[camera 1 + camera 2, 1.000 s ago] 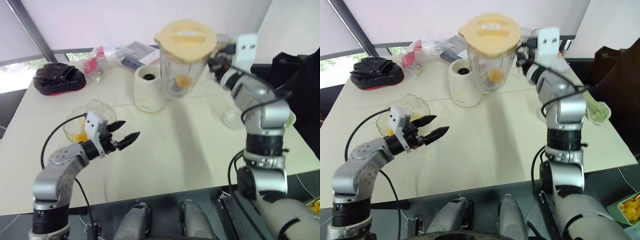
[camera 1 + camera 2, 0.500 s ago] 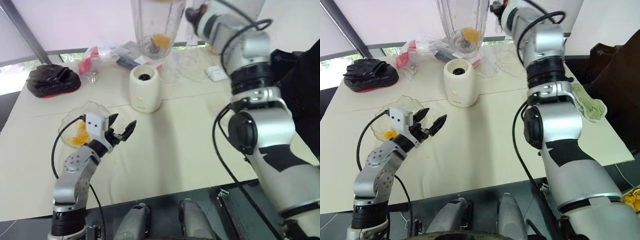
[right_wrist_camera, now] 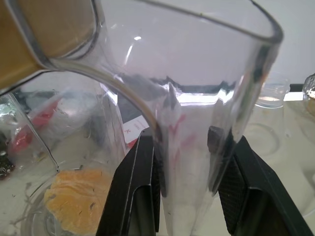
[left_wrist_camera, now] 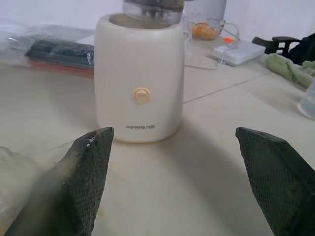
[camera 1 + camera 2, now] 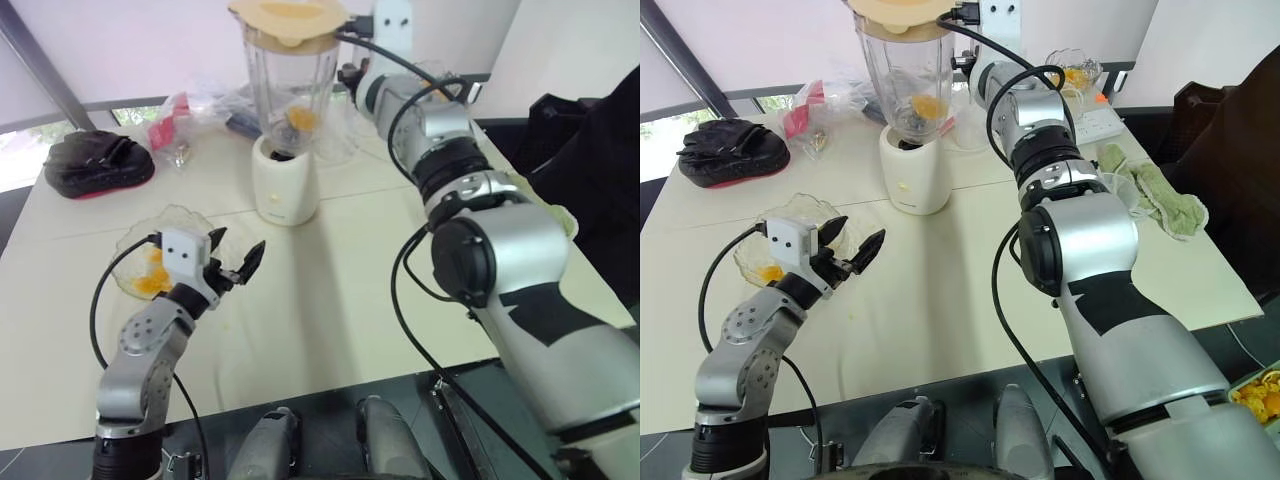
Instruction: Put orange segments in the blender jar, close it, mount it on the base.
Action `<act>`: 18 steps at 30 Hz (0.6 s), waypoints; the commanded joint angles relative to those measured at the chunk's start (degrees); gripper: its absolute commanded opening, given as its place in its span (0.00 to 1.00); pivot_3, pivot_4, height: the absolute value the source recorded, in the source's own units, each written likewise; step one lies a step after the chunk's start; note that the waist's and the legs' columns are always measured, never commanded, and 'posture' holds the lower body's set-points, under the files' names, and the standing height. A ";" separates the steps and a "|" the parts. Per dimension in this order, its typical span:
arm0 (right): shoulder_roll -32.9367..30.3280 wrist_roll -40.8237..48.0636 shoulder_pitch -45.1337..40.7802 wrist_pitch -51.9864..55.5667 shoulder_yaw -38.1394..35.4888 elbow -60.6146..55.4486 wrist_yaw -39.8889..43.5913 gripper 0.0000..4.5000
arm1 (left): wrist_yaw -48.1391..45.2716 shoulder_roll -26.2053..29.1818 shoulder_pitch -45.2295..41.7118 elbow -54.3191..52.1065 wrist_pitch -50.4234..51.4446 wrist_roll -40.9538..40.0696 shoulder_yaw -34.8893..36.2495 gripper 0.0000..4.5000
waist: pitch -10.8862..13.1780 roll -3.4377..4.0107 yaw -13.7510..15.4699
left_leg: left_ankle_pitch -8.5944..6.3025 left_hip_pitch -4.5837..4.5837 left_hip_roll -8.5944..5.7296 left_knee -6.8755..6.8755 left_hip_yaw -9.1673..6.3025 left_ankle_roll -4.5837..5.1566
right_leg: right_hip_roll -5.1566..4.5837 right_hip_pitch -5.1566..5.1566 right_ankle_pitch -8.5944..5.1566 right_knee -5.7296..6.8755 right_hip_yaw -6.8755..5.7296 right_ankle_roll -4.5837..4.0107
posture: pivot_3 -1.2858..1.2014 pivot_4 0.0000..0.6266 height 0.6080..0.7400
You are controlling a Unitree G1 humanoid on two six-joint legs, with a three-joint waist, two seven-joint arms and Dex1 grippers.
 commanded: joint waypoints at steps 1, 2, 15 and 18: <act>1.24 0.88 -4.72 -2.75 -1.37 -1.34 0.05 0.21 | 0.66 1.02 0.49 -3.47 0.18 -0.94 0.64 0.91 | 0.00 0.00 0.03 | 0.00 0.00 0.00 0.00 0.00 0.00 | 0.00 0.00 0.00 0.00 0.00 0.00 | 0.52 0.24 1.00; 1.54 0.90 -4.85 -2.91 -1.48 -1.29 0.09 0.21 | 0.77 1.17 0.65 -3.73 0.29 -0.97 0.66 0.91 | 0.00 0.00 0.03 | 0.00 0.00 0.00 0.00 0.00 0.00 | 0.00 0.00 0.00 0.00 0.00 0.00 | 0.52 0.24 1.00; 3.02 -2.56 -3.04 -3.86 0.72 0.25 0.83 0.21 | 3.00 1.49 2.47 -5.91 1.29 -1.40 0.65 0.91 | 0.00 0.00 0.09 | 0.01 0.00 0.00 -0.01 -0.01 -0.01 | 0.01 0.00 0.00 0.00 0.01 0.00 | 0.52 0.24 1.00; 2.14 -3.00 -2.82 -3.74 0.67 0.27 0.62 0.21 | 2.98 1.70 2.94 -5.83 1.11 -1.25 0.23 0.91 | 0.00 0.00 0.10 | 0.02 0.01 0.00 -0.01 -0.01 -0.04 | 0.01 0.00 0.00 0.01 0.01 0.00 | 0.52 0.24 1.00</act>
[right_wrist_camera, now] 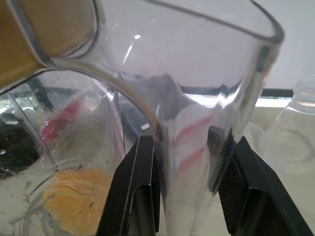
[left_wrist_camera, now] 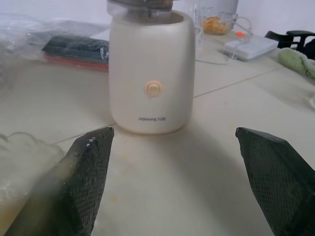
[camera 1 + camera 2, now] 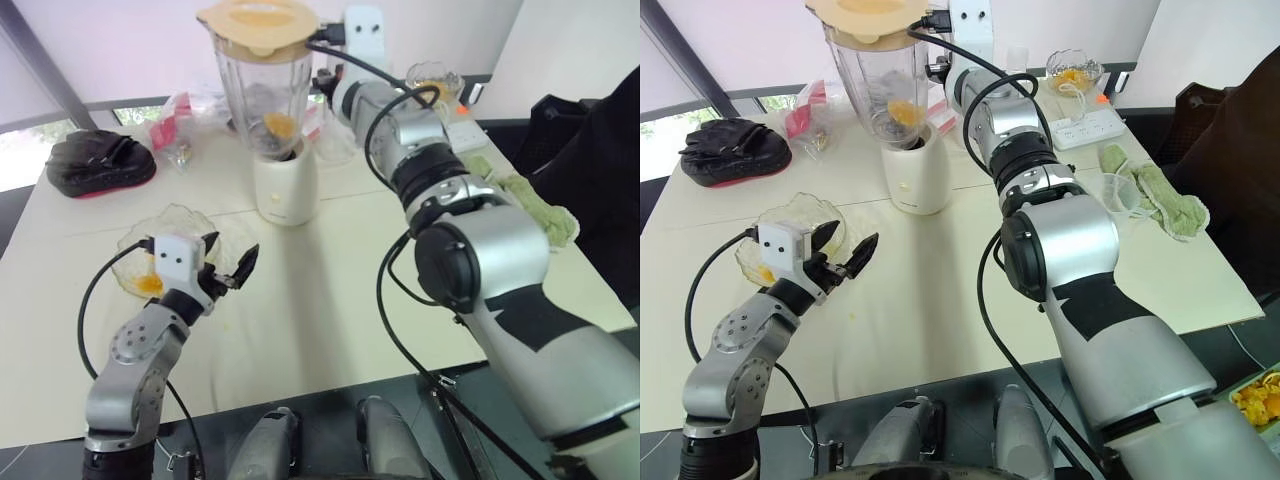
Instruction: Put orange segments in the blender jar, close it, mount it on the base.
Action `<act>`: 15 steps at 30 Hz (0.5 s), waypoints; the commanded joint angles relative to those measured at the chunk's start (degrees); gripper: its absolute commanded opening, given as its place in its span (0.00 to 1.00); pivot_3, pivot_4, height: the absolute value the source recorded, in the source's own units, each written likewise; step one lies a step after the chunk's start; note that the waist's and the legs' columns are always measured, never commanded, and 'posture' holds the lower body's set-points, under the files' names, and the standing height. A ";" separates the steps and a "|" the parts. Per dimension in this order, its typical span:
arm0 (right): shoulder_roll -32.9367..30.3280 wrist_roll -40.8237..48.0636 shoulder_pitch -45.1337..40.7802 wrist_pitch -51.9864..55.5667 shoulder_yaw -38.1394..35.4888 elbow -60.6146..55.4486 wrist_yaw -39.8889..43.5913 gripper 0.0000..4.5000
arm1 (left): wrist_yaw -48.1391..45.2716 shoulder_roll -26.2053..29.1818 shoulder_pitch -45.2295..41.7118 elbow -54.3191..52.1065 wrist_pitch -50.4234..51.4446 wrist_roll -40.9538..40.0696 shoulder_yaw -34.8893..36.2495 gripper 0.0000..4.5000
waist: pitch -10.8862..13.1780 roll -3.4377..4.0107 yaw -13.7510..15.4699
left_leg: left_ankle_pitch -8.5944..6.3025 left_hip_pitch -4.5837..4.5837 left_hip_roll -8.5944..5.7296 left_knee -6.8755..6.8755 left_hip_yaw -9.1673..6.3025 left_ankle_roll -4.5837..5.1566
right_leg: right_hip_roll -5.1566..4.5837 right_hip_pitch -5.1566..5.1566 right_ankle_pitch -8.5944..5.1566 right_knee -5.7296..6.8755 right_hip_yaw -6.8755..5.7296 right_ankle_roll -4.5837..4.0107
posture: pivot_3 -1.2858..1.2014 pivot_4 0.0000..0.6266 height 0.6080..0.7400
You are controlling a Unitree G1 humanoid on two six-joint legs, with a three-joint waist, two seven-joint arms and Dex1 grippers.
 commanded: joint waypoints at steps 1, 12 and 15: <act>-1.69 -0.92 -2.02 -1.49 0.12 -1.10 -0.06 0.21 | 0.02 0.71 0.39 -2.52 -0.37 -0.45 -0.10 0.91 | 0.00 0.00 0.03 | 0.00 0.00 0.00 0.00 0.00 0.00 | 0.00 0.00 0.00 0.00 0.00 0.00 | 0.52 0.24 1.00; -3.74 -1.64 -1.13 -1.47 -0.38 -0.75 -0.70 0.21 | -0.91 1.83 -1.51 -0.91 -0.20 -0.57 -0.84 0.91 | 0.01 0.01 0.14 | 0.01 -0.01 -0.01 -0.01 -0.01 -0.01 | 0.00 0.00 0.00 0.00 0.00 0.00 | 0.52 0.24 1.00; -3.03 -1.32 -0.81 -1.05 -0.73 -0.65 -0.82 0.21 | -1.11 2.19 -1.87 -0.57 -0.14 -0.57 -0.86 0.91 | 0.01 0.01 0.16 | 0.00 -0.01 -0.01 -0.01 -0.02 -0.01 | 0.00 0.00 0.00 0.00 0.00 0.00 | 0.52 0.24 1.00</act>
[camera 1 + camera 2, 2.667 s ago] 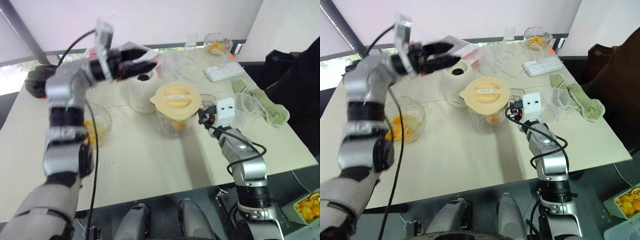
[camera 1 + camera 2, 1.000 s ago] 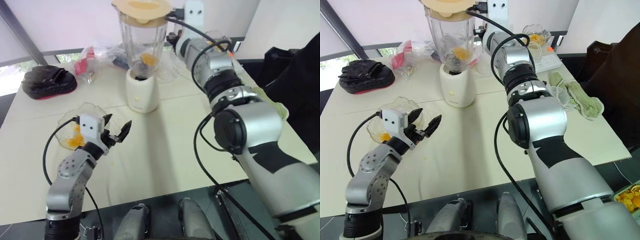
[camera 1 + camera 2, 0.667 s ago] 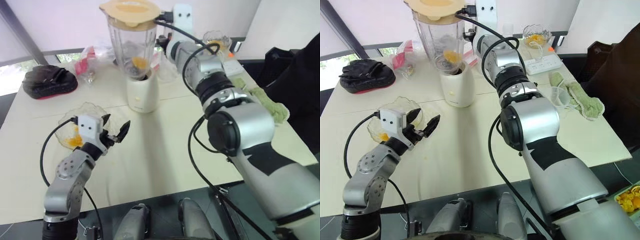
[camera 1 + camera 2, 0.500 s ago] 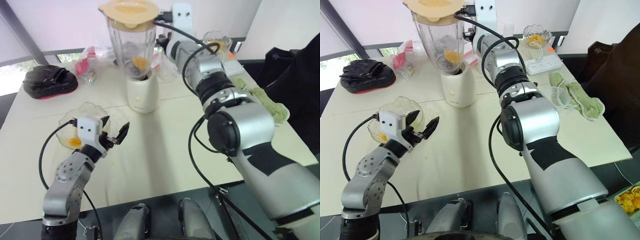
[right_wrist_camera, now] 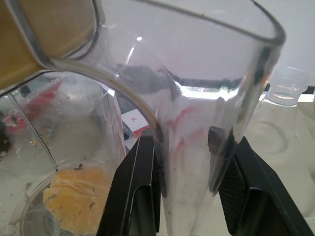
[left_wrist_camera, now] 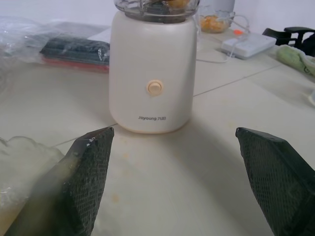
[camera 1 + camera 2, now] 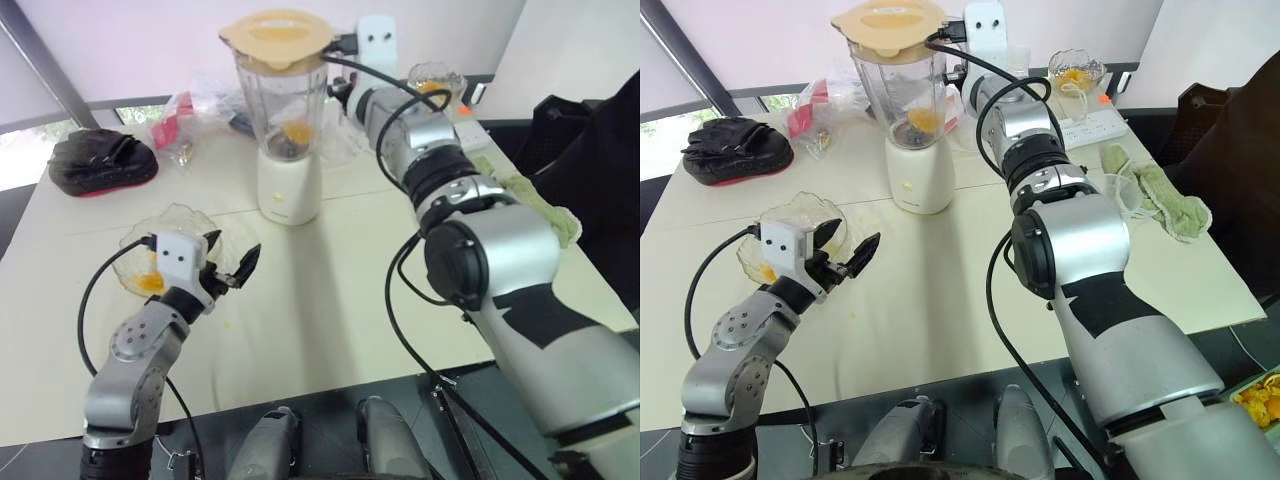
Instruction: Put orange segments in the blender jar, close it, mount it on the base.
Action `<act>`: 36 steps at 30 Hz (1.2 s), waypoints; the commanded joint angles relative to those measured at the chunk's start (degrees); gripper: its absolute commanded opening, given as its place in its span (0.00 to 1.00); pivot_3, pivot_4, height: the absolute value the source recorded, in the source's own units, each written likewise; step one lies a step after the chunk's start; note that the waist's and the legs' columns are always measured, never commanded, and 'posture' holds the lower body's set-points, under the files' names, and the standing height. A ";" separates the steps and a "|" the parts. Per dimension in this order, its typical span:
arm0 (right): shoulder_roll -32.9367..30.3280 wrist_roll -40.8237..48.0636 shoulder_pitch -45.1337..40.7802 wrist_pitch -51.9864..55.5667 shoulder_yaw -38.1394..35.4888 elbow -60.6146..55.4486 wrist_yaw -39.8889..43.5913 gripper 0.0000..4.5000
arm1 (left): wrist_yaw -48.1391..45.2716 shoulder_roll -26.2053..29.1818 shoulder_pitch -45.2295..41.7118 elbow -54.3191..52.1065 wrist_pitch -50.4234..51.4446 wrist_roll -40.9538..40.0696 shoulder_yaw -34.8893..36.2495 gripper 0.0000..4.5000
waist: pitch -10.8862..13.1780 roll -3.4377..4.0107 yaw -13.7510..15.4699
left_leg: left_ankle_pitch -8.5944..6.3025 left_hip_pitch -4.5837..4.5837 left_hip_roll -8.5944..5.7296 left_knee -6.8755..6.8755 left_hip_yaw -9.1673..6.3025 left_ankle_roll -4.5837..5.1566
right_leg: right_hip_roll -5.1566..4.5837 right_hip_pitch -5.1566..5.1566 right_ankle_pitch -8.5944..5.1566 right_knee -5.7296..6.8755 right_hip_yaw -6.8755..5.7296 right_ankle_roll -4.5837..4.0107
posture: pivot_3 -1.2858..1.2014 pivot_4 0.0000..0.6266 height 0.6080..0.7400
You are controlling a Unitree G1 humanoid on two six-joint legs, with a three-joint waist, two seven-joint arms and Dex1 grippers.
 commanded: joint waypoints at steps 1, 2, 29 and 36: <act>-0.28 0.73 -1.39 -0.84 -1.09 -2.43 -0.67 0.21 | -0.21 0.75 -1.06 -0.95 -0.16 -0.46 -0.13 0.91 | 0.00 0.00 -0.01 | 0.00 0.00 0.00 0.00 0.00 0.00 | 0.00 0.00 0.00 0.00 0.00 0.00 | 0.52 0.24 1.00; 0.12 0.96 -1.14 -0.41 -1.28 -2.37 -0.65 0.21 | -0.19 0.79 -1.07 -0.92 -0.16 -0.45 -0.16 0.91 | 0.00 0.00 -0.04 | 0.00 0.00 0.00 0.00 0.00 0.00 | 0.00 0.00 0.00 0.00 0.00 0.00 | 0.52 0.24 1.00; 2.06 -1.78 4.09 1.10 1.74 -3.18 1.65 0.99 | 0.82 0.84 -0.41 -0.92 -0.95 0.30 -1.02 0.93 | -0.03 -0.01 -0.38 | 0.01 0.04 0.03 -0.01 0.01 -0.02 | 0.03 0.01 0.00 0.02 0.02 0.00 | 0.52 0.24 1.00; 1.58 -1.64 15.21 1.74 4.25 -10.47 9.57 0.99 | -0.25 3.45 -2.24 -0.98 0.72 -1.10 1.32 0.93 | -0.05 -0.04 -0.09 | 0.02 0.04 0.03 0.00 0.01 -0.02 | 0.04 0.03 0.00 0.01 0.02 0.00 | 0.52 0.24 1.00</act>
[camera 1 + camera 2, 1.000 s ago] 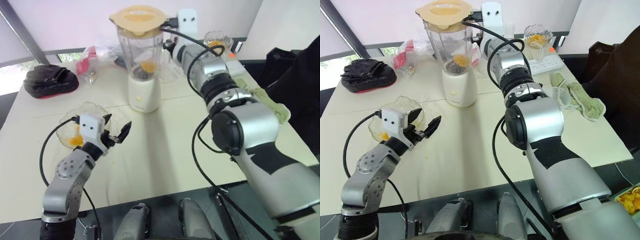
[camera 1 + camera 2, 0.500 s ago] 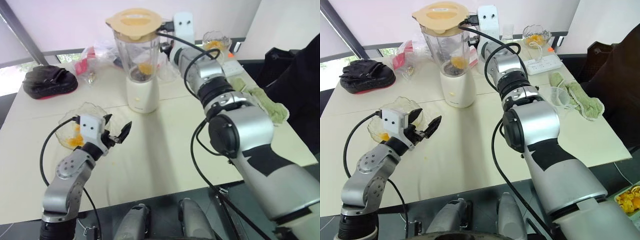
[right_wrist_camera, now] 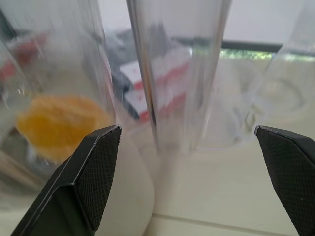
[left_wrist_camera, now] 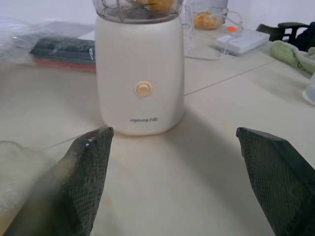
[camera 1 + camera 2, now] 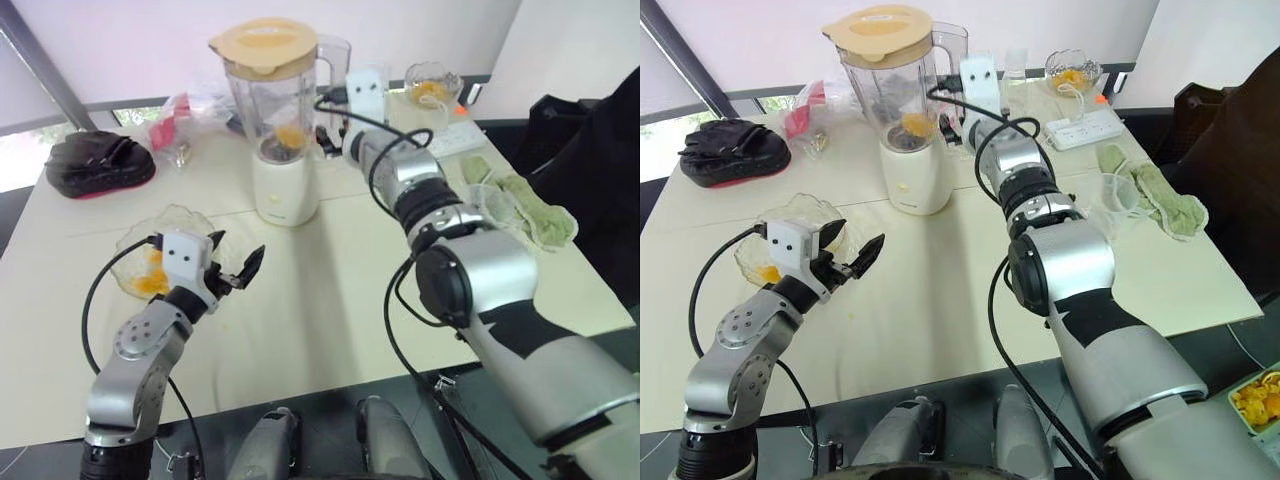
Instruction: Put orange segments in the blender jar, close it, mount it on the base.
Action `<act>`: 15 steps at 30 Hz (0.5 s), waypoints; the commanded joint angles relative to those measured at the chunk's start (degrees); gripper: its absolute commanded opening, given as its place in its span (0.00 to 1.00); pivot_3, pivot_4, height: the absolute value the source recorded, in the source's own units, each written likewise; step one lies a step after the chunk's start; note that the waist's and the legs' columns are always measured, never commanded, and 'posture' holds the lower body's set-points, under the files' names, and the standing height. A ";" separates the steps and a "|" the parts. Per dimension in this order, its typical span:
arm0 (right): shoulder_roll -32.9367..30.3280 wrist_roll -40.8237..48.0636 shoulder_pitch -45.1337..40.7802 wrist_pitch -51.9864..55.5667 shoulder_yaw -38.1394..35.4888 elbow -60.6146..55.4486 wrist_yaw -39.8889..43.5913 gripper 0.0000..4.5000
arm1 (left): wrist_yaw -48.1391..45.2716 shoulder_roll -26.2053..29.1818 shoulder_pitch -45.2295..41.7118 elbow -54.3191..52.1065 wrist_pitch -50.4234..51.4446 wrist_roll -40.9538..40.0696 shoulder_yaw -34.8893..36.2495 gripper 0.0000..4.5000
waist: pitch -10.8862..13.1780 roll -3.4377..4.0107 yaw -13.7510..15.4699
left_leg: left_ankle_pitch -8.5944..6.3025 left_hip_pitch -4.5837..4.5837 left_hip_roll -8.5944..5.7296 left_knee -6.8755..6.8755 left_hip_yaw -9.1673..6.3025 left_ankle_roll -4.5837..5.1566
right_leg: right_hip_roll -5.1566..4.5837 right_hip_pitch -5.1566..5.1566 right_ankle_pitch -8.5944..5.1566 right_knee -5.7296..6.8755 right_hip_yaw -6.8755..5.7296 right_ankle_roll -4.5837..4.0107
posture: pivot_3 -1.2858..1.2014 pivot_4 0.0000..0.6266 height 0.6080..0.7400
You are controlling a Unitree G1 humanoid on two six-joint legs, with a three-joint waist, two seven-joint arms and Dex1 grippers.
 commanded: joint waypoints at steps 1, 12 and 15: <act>-0.63 1.71 8.16 0.81 1.50 -11.80 8.66 0.99 | -1.33 3.33 -2.19 -0.72 1.17 -1.37 3.20 0.93 | -0.02 -0.04 0.11 | 0.00 0.00 0.00 0.02 -0.03 0.00 | 0.00 0.01 0.00 0.01 -0.01 0.00 | 0.52 0.24 1.00; -8.43 10.81 40.00 14.95 5.08 -66.82 24.47 0.99 | -8.17 12.55 -6.67 4.11 6.90 -7.58 8.65 0.93 | -0.01 -0.01 -0.12 | 0.03 0.03 0.03 0.02 -0.01 -0.05 | 0.03 -0.02 0.01 0.06 -0.02 0.00 | 0.52 0.24 1.00; -15.13 13.84 46.04 15.98 8.09 -78.98 33.58 0.99 | -10.95 15.08 -7.56 5.13 7.90 -9.43 9.61 0.93 | -0.02 -0.03 0.34 | 0.04 0.06 0.09 0.00 -0.05 -0.08 | 0.07 0.02 0.01 0.06 -0.05 -0.01 | 0.52 0.24 1.00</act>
